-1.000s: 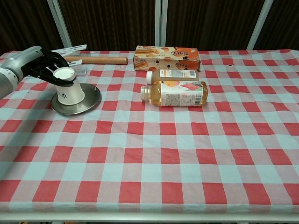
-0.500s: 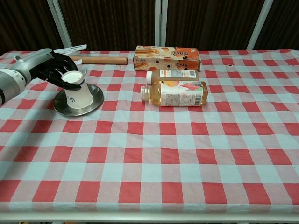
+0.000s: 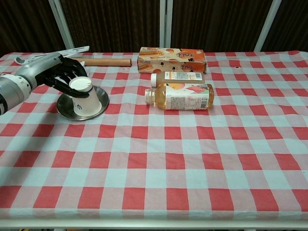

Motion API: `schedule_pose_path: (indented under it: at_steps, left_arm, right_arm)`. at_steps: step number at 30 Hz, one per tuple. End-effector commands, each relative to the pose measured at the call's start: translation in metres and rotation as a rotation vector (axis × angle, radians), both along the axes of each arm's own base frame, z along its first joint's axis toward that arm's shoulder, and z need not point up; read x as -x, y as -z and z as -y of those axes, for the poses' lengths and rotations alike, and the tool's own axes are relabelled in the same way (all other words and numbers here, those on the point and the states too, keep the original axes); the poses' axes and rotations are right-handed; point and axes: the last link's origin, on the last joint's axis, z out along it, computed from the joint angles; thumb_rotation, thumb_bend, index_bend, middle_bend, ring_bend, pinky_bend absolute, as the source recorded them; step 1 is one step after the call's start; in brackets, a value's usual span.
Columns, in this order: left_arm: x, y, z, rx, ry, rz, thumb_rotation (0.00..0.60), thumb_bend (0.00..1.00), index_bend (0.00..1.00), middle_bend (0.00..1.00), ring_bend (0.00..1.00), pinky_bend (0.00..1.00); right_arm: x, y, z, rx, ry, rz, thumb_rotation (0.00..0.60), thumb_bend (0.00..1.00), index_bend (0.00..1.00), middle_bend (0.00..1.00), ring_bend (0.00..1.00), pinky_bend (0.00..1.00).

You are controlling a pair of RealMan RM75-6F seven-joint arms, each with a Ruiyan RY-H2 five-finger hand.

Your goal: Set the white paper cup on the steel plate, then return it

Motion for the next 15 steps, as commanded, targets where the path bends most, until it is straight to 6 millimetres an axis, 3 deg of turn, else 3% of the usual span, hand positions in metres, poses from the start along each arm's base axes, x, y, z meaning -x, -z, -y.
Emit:
schedule_pose_path:
  at_steps: [1, 7, 15]
  left_arm:
    - [0.012, -0.008, -0.010, -0.044, -0.041, -0.037, 0.600, 0.24, 0.56, 0.56, 0.41, 0.36]
    - [0.028, -0.016, -0.012, -0.065, -0.118, -0.005, 0.600, 0.24, 0.56, 0.56, 0.41, 0.36]
    - [0.002, -0.007, 0.007, -0.009, 0.015, -0.004, 0.600, 0.24, 0.56, 0.56, 0.41, 0.36]
  right_arm:
    - [0.000, 0.001, 0.001, -0.003, -0.001, 0.000, 0.600, 0.09, 0.00, 0.04, 0.00, 0.00]
    - [0.001, 0.003, 0.001, -0.014, 0.001, 0.004, 0.600, 0.09, 0.00, 0.04, 0.00, 0.00]
    - [0.000, 0.001, 0.000, -0.004, 0.000, 0.001, 0.600, 0.09, 0.00, 0.04, 0.00, 0.00]
